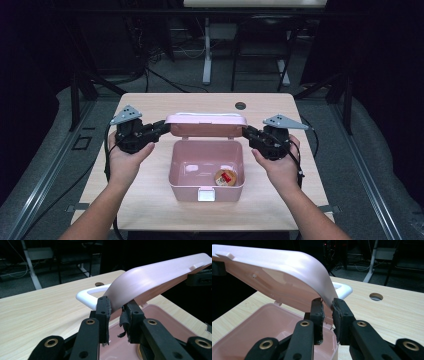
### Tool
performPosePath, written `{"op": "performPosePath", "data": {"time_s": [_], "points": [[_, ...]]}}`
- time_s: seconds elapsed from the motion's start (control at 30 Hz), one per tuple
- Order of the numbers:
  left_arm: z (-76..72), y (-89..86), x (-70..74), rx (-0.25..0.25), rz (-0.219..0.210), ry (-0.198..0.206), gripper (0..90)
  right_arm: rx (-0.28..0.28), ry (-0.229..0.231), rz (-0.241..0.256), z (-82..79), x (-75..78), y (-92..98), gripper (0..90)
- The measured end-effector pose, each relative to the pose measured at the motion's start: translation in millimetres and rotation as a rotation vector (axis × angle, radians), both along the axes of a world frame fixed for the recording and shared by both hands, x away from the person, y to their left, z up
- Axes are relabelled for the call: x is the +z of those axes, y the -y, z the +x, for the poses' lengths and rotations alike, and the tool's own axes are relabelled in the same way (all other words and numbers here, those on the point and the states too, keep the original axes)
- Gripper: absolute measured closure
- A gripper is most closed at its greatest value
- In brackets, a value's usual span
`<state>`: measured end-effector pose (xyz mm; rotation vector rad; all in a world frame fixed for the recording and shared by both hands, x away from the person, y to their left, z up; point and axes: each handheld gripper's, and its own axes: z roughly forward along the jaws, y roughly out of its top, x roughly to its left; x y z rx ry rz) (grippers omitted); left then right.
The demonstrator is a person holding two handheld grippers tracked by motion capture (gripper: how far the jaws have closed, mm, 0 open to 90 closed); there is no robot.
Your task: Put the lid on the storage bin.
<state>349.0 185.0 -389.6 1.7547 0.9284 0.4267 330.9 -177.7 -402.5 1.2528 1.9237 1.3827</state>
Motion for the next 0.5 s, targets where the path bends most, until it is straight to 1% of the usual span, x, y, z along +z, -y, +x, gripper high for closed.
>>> {"op": "performPosePath", "data": {"time_s": [0.03,0.07,0.13,0.17,0.23,0.33,0.5], "points": [[-0.9,-0.4,0.0,-0.002,0.005,-0.002,75.7,0.001,0.001,0.003,-0.6,-0.6,0.2,78.3],[-1.6,-0.1,-0.5,-0.003,0.0,-0.001,75.5,0.003,0.0,0.001,-1.5,-1.0,0.4,78.2],[-3.2,-0.5,-0.5,-0.008,0.012,0.003,75.4,0.006,-0.002,0.0,-3.2,-1.9,0.8,78.1],[-4.5,-0.3,-0.6,-0.008,0.011,-0.001,75.3,0.008,-0.001,0.002,-4.1,-2.3,0.9,78.1],[-7.0,-1.0,-0.9,-0.011,0.016,0.004,75.2,0.01,0.0,-0.003,-6.5,-2.8,1.2,77.9],[-10.7,-1.5,-2.8,-0.014,0.014,0.008,74.8,0.018,0.001,-0.003,-9.8,-4.2,1.1,77.3],[-19.0,-1.0,-6.4,-0.017,0.022,0.009,72.9,0.025,0.002,-0.01,-15.7,-6.9,1.4,76.9]]}}
